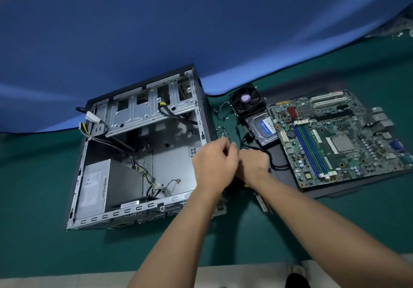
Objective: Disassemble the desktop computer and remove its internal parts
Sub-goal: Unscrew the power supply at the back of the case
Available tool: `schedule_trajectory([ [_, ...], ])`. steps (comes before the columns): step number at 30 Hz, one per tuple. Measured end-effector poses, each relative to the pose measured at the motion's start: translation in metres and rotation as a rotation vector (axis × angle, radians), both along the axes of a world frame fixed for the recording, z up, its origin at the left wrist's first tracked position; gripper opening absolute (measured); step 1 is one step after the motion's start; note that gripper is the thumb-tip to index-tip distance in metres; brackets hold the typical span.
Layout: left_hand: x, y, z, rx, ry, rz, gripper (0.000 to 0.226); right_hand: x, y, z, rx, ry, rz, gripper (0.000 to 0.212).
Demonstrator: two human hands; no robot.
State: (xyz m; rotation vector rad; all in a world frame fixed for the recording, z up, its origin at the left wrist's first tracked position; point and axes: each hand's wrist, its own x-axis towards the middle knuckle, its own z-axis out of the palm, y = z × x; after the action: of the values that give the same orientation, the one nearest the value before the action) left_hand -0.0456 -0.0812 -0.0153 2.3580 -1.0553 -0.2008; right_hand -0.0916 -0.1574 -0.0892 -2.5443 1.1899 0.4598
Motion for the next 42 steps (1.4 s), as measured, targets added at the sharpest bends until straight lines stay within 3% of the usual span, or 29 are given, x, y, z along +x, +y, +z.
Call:
schedule_trajectory([
  [2, 0.002, 0.003, 0.001, -0.078, 0.119, 0.015, 0.037, -0.007, -0.005, 0.006, 0.100, -0.134, -0.177, 0.024],
  [4, 0.004, 0.005, 0.006, -0.210, 0.349, 0.046, 0.038, -0.019, -0.007, 0.017, 0.200, -0.284, -0.313, 0.038],
  [6, 0.007, 0.010, 0.014, -0.317, 0.552, 0.100, 0.039, -0.031, -0.004, 0.034, 0.262, -0.441, -0.404, 0.038],
  [13, 0.028, 0.065, 0.037, -0.373, 0.650, 0.208, 0.036, -0.054, 0.041, 0.105, 0.456, -0.805, -0.372, 0.025],
  [21, 0.068, 0.188, 0.041, -0.555, 0.773, 0.449, 0.022, -0.010, 0.164, 0.135, 0.489, -0.816, -0.222, 0.018],
  [24, 0.087, 0.238, 0.031, -0.582, 0.783, 0.571, 0.021, 0.003, 0.208, 0.130, 0.513, -0.771, -0.142, 0.008],
  [27, 0.095, 0.270, 0.016, -0.561, 0.839, 0.654, 0.021, 0.008, 0.241, 0.118, 0.494, -0.651, -0.093, 0.012],
  [34, 0.084, 0.295, -0.029, -0.611, 1.223, 0.646, 0.030, -0.002, 0.287, 0.065, 0.456, -0.400, 0.031, 0.020],
  [38, 0.082, 0.300, -0.051, -0.672, 1.440, 0.657, 0.020, -0.009, 0.300, 0.033, 0.501, -0.306, 0.025, 0.022],
  [42, 0.082, 0.297, -0.068, -0.582, 1.459, 0.651, 0.016, -0.012, 0.310, 0.006, 0.588, -0.256, -0.047, 0.015],
])
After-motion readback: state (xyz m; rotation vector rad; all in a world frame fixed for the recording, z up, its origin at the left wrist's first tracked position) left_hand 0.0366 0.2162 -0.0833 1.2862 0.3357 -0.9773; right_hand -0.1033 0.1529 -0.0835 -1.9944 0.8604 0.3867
